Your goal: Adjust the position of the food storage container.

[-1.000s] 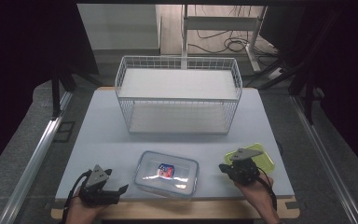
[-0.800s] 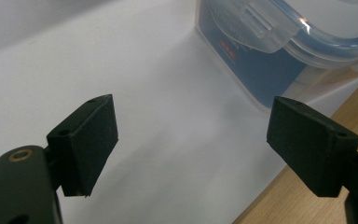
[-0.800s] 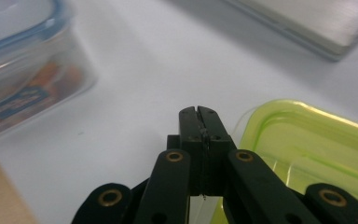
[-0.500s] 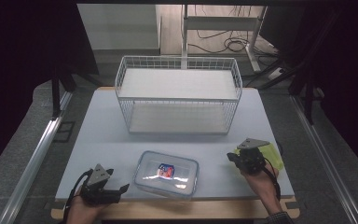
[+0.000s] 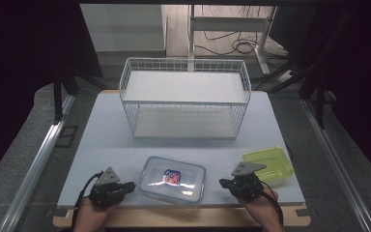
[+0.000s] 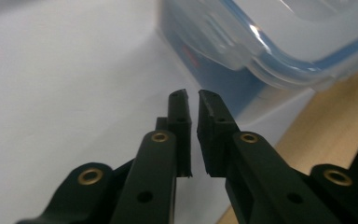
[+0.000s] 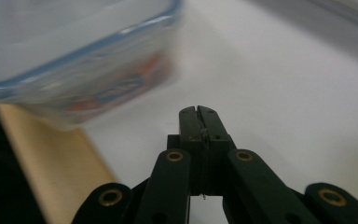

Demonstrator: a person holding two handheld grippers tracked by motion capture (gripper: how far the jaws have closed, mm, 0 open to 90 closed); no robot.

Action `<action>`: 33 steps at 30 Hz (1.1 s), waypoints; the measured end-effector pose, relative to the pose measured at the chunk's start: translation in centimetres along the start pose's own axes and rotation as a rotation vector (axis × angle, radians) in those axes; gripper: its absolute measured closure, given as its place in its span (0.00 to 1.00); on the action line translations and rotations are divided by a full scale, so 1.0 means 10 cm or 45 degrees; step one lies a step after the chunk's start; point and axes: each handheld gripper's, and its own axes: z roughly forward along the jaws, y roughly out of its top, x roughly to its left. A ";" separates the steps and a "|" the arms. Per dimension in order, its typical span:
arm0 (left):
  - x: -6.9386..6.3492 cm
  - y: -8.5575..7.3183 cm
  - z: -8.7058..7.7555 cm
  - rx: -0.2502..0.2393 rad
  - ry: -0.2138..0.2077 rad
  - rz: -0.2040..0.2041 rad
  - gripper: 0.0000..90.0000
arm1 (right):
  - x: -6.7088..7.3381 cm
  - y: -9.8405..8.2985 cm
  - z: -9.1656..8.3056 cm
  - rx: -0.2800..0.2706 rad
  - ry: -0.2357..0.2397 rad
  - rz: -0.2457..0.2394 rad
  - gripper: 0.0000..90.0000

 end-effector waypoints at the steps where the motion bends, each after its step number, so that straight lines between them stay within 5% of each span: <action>1: -0.02 0.01 0.01 0.003 -0.013 0.002 0.95 | 0.03 -0.01 0.01 0.000 0.026 0.004 0.99; 4: -0.05 0.02 0.03 -0.010 -0.052 -0.007 0.95 | 0.20 -0.01 0.04 0.007 0.106 -0.005 0.99; 10: -0.06 0.05 0.07 -0.017 -0.035 -0.044 0.99 | 0.47 -0.01 0.14 0.049 0.212 -0.063 0.99; 13: -0.07 0.06 0.07 -0.034 -0.046 -0.056 1.00 | 0.51 0.01 0.16 0.047 0.197 -0.065 0.99; 22: -0.18 0.19 0.22 -0.032 -0.082 -0.045 0.99 | 0.27 -0.01 0.09 0.038 0.070 -0.010 0.99; 33: -0.24 0.32 0.38 -0.027 -0.077 -0.033 0.98 | 0.00 -0.02 0.05 0.001 0.025 0.024 0.99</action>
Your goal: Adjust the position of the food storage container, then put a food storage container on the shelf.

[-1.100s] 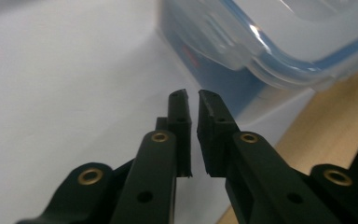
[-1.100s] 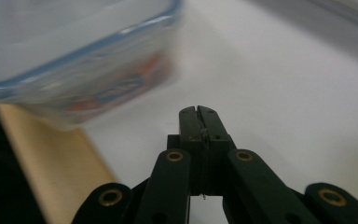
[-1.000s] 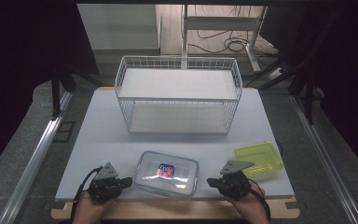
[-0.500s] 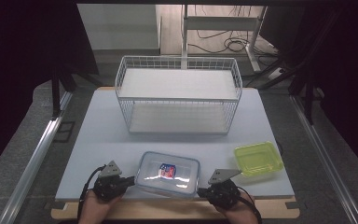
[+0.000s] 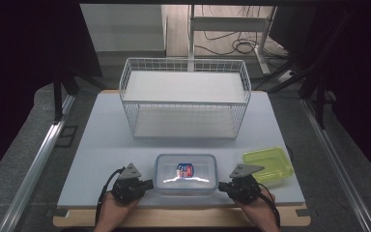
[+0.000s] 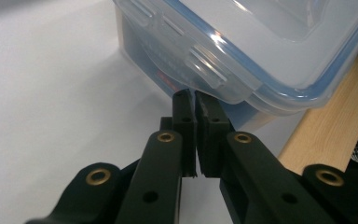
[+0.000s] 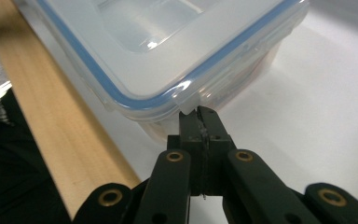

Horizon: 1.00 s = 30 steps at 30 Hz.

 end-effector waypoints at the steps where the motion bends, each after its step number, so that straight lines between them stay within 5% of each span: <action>1: 0.00 0.00 0.00 0.001 0.007 0.006 0.97 | -0.01 0.00 0.00 -0.001 -0.002 0.003 0.99; 3: -0.01 0.00 0.00 0.002 0.026 0.015 0.95 | -0.02 0.00 0.00 -0.002 -0.001 0.006 0.99; 10: 0.10 -0.04 -0.07 0.013 0.070 -0.015 0.55 | -0.09 -0.02 -0.17 -0.023 -0.113 0.022 0.71; 17: 0.16 -0.04 -0.12 -0.004 0.074 -0.016 0.25 | -0.17 -0.03 -0.26 -0.102 -0.133 0.049 0.44; 23: 0.20 -0.04 -0.17 -0.018 0.075 -0.031 0.11 | -0.16 0.01 -0.27 -0.133 -0.109 0.053 0.32; 30: 0.22 0.06 -0.23 -0.072 0.031 0.036 0.06 | -0.18 0.09 -0.21 -0.172 -0.047 0.075 0.13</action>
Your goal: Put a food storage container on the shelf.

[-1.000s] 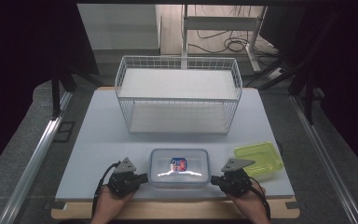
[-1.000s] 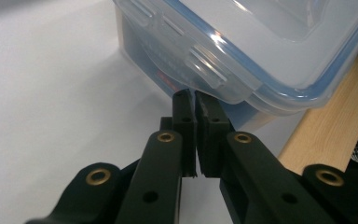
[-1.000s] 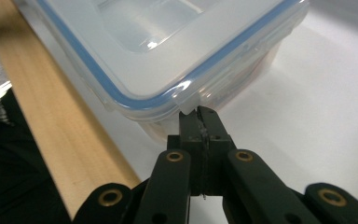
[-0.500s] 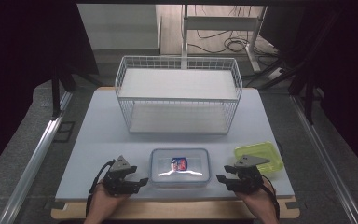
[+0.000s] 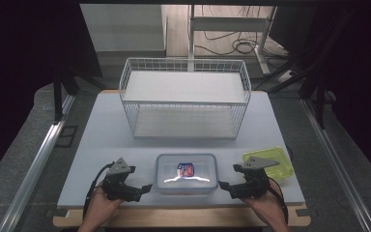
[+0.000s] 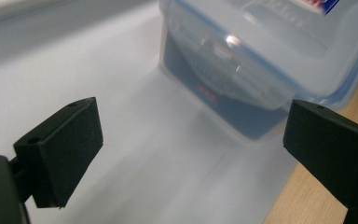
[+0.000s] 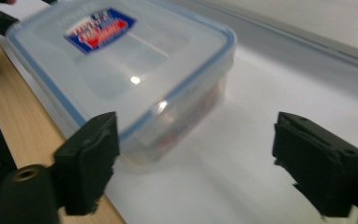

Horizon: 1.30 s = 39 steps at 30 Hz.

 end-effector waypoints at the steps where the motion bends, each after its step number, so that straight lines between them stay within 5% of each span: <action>1: 0.00 0.07 0.00 0.009 -0.003 0.018 0.05 | -0.01 0.03 0.03 -0.005 0.025 0.008 0.10; 6: 0.00 0.22 0.06 0.056 -0.037 0.008 0.03 | -0.01 0.10 0.11 0.018 0.049 0.024 0.07; 11: 0.08 0.35 0.18 0.072 -0.168 -0.083 0.03 | -0.02 0.17 0.22 0.073 0.084 0.047 0.02; 21: -0.01 0.40 0.39 0.136 -0.273 -0.092 0.00 | -0.01 0.26 0.47 0.171 0.190 0.084 0.01; 26: 0.04 0.38 0.51 0.160 -0.414 -0.160 0.00 | -0.08 0.28 0.61 0.211 0.296 0.197 0.00; 32: 0.03 0.36 0.50 0.188 -0.427 -0.229 0.01 | -0.11 0.25 0.62 0.256 0.344 0.294 0.03; 39: 0.00 0.29 0.34 0.160 -0.427 -0.263 0.19 | -0.09 0.19 0.44 0.220 0.339 0.323 0.22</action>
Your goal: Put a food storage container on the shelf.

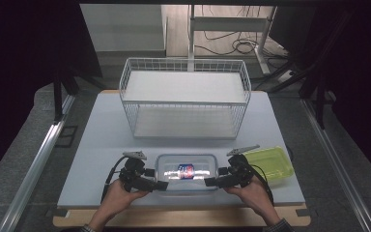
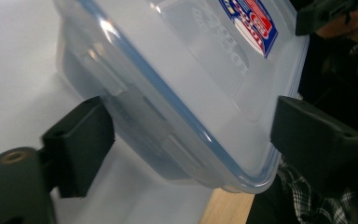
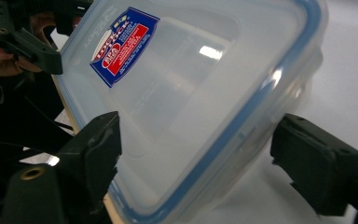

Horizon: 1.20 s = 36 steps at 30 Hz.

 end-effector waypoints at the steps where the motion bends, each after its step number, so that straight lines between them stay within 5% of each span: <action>1: 0.00 0.00 0.00 0.000 0.000 0.000 0.23 | 0.02 -0.02 -0.02 -0.001 -0.002 -0.001 0.24; 6: -0.07 -0.11 -0.13 -0.097 -0.001 -0.002 0.41 | 0.04 -0.12 -0.16 -0.085 0.027 0.043 0.43; 13: -0.17 -0.18 -0.19 -0.138 0.021 -0.013 0.52 | 0.11 -0.21 -0.25 -0.143 0.029 0.117 0.55; 22: -0.15 -0.19 -0.20 -0.203 0.013 -0.096 0.55 | 0.17 -0.24 -0.26 -0.181 -0.009 0.118 0.56; 36: -0.13 -0.01 -0.33 -0.235 0.072 -0.063 0.56 | 0.21 -0.08 -0.22 -0.225 -0.059 0.039 0.55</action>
